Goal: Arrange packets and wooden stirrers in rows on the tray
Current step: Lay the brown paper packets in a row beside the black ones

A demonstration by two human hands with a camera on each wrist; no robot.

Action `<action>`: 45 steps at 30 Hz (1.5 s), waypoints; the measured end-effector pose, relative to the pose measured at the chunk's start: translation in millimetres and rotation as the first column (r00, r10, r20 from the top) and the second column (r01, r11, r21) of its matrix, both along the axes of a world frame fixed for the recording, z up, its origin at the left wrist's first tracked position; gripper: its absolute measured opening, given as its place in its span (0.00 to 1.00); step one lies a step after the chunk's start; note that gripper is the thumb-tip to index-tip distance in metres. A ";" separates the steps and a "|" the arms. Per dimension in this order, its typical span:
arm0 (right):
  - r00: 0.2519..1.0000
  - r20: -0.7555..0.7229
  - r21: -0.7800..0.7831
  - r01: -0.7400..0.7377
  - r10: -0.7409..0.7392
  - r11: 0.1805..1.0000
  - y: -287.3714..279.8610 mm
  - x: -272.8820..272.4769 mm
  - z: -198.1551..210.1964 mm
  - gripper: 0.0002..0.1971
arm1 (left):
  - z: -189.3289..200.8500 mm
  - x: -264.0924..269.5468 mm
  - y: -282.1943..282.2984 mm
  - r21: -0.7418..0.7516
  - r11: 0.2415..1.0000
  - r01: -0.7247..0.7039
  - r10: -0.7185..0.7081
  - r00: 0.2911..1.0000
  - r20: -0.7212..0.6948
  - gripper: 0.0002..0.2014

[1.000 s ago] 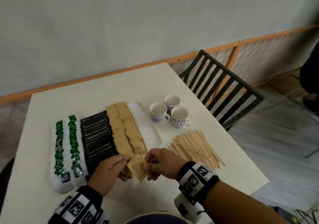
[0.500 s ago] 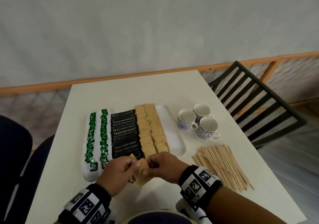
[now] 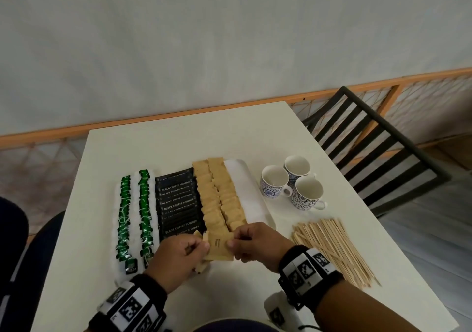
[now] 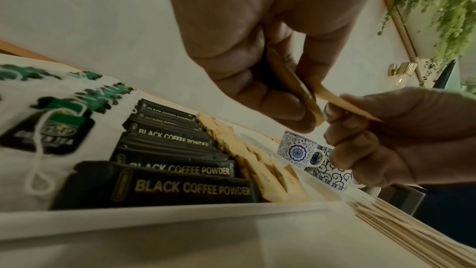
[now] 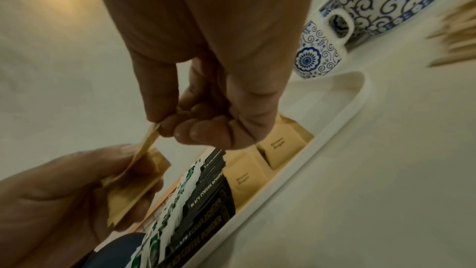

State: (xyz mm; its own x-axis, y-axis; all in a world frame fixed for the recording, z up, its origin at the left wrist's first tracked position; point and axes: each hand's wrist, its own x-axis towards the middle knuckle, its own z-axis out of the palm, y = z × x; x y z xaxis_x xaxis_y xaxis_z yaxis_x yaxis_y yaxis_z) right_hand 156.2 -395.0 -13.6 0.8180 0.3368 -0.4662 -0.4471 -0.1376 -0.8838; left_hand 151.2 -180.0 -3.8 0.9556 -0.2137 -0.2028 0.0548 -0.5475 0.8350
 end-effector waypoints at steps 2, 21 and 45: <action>1.000 -0.012 0.018 -0.006 0.006 1.000 0.3 0.7 0.1 0.09 | -3.6 0.7 1.8 0.011 1.000 0.003 -0.003 1.000 0.007 0.14; 0.942 0.332 -0.568 0.161 0.045 0.807 -30.9 14.8 -7.5 0.03 | -10.9 22.3 -23.4 0.437 0.889 0.136 -0.272 0.925 0.266 0.12; 0.873 0.152 -0.819 -0.151 0.463 0.554 -29.1 37.3 -18.1 0.04 | -13.6 81.3 -89.3 0.929 0.306 0.211 -0.658 0.752 0.046 0.26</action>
State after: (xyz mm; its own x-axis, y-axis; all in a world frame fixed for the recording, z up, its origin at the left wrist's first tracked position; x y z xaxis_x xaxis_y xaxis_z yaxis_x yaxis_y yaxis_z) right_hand 193.5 -424.1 -31.7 0.8797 0.2424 -0.4092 0.0398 -0.8949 -0.4444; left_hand 232.5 -269.3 -17.4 0.7999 -0.5547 -0.2290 -0.5962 -0.7780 -0.1982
